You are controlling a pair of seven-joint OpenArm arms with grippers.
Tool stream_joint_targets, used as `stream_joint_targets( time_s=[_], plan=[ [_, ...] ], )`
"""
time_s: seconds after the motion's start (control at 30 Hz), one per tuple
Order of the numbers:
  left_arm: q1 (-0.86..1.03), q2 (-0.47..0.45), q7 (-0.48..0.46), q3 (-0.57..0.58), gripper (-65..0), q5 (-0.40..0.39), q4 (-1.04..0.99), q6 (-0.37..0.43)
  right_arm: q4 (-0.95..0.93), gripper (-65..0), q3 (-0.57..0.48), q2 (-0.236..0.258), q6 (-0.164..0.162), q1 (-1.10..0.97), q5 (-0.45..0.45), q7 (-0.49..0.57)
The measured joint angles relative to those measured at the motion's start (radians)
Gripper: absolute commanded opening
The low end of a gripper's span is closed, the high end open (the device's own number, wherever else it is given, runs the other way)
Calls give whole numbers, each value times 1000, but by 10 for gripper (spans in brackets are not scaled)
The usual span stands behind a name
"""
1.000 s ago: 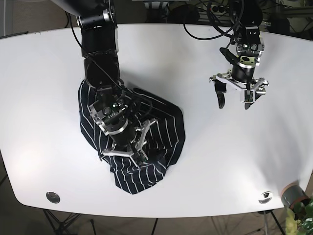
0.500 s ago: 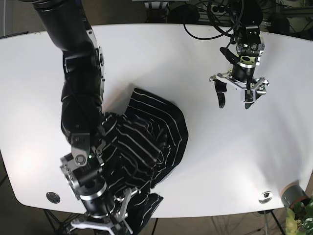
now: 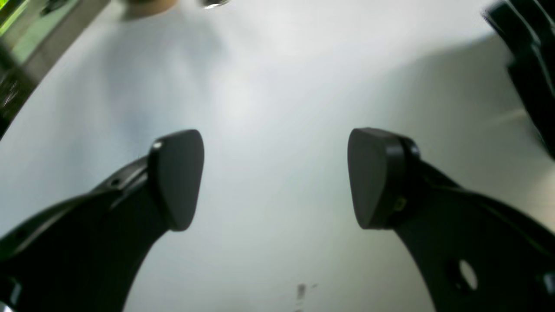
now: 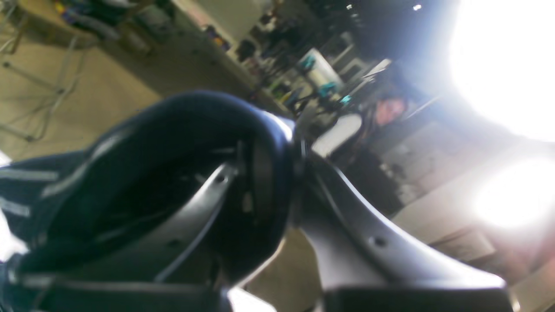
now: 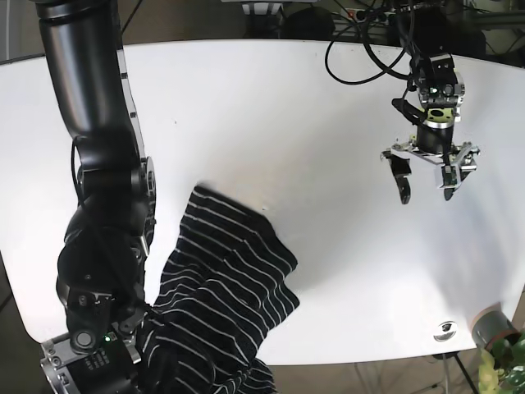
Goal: Fold the T-shirt properly
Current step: 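Lift the shirt with the right gripper and reach the left gripper toward it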
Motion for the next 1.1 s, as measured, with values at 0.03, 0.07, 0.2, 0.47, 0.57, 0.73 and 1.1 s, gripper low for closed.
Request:
stream_joint_targets(
  time_s=[0.03, 0.07, 0.2, 0.47, 0.57, 0.73, 1.1],
  plan=[
    [1, 3, 0, 14, -157, 0, 6, -10, 0, -626, 0, -1, 6, 13, 2, -11],
    [4, 5, 2, 29, -157, 0, 14, -38, 0, -626, -1, -5, 6, 27, 5, -27],
    [-4, 10, 3, 85, -153, 0, 23, -136, -15, -626, 0, -7, 5, 68, 10, -30],
    [-79, 9, 0, 252, -31, 5, -22, -142, -49, -626, -1, -5, 6, 77, 7, -36],
    [-123, 13, 3, 298, -26, 5, -81, -101, -48, -626, 0, -5, 5, 77, 6, -34],
    [-238, 6, 3, 412, -26, 9, -222, 19, -49, -626, 0, -1, 6, 67, 0, -37],
    [-507, 34, -5, 685, -31, -7, -538, 28, -49, -626, 0, -2, 5, 18, 3, -33]
  ],
)
